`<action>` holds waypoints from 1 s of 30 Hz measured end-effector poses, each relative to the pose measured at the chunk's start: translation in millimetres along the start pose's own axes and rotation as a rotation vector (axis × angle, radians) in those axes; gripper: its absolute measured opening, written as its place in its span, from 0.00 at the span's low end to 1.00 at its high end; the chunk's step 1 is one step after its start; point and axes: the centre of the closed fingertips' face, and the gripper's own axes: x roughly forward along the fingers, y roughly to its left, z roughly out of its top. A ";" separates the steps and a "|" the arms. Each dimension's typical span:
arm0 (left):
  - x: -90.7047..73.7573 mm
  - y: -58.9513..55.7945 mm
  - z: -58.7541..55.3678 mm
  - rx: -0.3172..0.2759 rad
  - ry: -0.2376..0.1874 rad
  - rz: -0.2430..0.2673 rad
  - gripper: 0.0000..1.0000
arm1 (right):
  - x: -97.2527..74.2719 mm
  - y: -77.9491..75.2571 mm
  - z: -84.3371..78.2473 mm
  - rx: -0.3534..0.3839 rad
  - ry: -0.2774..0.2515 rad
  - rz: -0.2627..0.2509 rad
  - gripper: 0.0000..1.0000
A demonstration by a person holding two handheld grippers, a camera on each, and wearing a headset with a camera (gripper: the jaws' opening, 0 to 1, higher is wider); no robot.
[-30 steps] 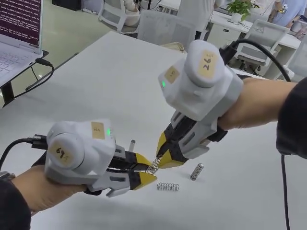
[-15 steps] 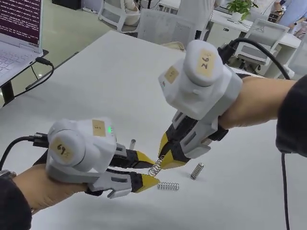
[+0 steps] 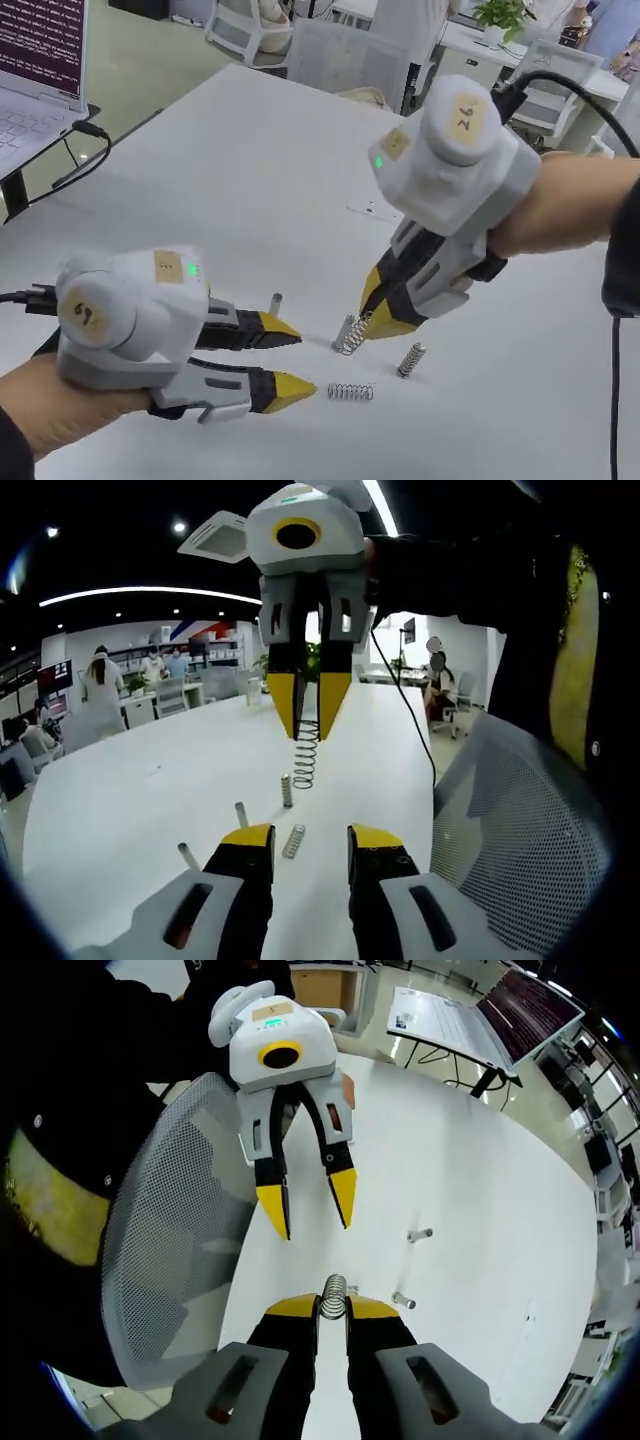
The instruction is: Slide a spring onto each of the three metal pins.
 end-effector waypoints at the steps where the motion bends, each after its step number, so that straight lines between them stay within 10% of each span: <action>1: -0.9 0.4 -0.7 -0.006 -0.001 0.003 0.25 | -1.5 -2.2 -1.5 0.006 -0.001 -0.003 0.07; 30: -27.5 13.0 -20.9 -0.084 -0.007 0.113 0.80 | 1.3 -52.4 -25.4 0.072 0.038 -0.048 0.07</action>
